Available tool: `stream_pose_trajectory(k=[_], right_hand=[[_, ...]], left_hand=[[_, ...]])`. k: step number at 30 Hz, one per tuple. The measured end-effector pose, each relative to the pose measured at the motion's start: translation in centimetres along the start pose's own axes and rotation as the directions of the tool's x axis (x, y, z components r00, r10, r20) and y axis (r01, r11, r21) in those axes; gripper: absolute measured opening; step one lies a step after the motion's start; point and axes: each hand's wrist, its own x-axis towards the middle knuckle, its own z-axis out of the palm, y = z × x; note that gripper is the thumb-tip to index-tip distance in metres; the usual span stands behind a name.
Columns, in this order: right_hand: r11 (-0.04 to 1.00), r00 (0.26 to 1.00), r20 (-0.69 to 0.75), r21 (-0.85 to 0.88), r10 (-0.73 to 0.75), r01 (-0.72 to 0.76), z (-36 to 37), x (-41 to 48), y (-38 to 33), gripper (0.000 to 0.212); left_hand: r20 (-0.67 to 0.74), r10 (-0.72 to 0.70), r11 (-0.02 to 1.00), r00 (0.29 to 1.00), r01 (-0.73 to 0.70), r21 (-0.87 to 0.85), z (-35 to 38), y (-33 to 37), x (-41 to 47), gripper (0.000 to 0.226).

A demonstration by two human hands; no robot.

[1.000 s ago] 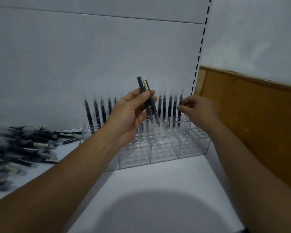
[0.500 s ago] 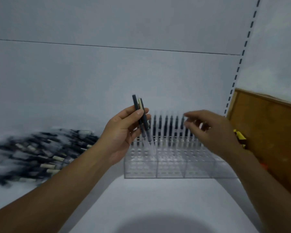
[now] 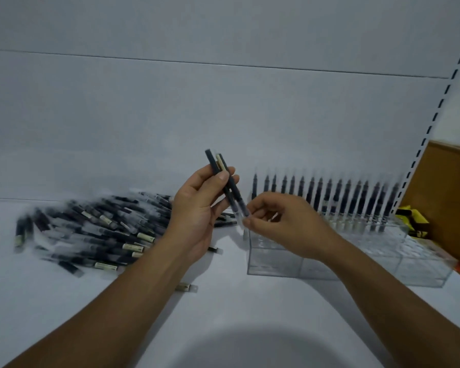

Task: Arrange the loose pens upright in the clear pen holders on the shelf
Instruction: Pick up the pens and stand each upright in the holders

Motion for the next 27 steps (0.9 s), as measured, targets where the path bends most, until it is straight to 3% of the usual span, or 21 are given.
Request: stream_pose_trajectory(k=[4, 8, 11, 13, 15, 17, 19, 27], right_hand=[[0.947, 0.985, -0.136, 0.315, 0.108, -0.06, -1.5, -0.2, 0.2, 0.005], [0.689, 0.949, -0.195, 0.724, 0.246, -0.03, -2.6, 0.1, 0.4, 0.009], [0.51, 0.924, -0.227, 0.859, 0.308, 0.041, -3.7, 0.1, 0.6, 0.016], [0.461, 0.904, -0.273, 0.882, 0.329, 0.098, -4.4, 0.2, 0.9, 0.016], [0.558, 0.875, -0.351, 0.821, 0.334, 0.117, -5.0, 0.5, 1.1, 0.014], [0.762, 0.854, -0.437, 0.643, 0.283, 0.077, -5.4, 1.1, 1.2, 0.012], [0.886, 0.854, -0.48, 0.461, 0.202, 0.05, -5.3, 2.0, 0.8, 0.011], [0.996, 0.913, -0.409, 0.081, 0.012, 0.024, -2.9, 5.5, 0.5, 0.013]], left_hand=[[-0.003, 0.021, 0.999, 1.0, -0.021, 0.048, -0.1, 0.2, 0.1, 0.016], [-0.001, 0.041, 0.984, 0.999, -0.04, 0.172, -0.3, 0.1, 0.0, 0.021], [-0.026, 0.068, 0.97, 0.997, -0.06, 0.236, -0.6, 0.2, -0.1, 0.019], [-0.044, 0.097, 0.953, 0.994, -0.08, 0.293, -0.8, 0.3, 0.0, 0.017], [-0.058, 0.124, 0.942, 0.991, -0.099, 0.32, -0.9, 0.3, 0.1, 0.017], [-0.08, 0.142, 0.945, 0.987, -0.111, 0.309, -1.0, 0.3, 0.2, 0.018], [-0.092, 0.15, 0.947, 0.984, -0.117, 0.3, -1.1, 0.3, 0.2, 0.018], [-0.093, 0.096, 0.978, 0.991, -0.076, 0.192, -1.3, 0.3, 0.5, 0.019]])
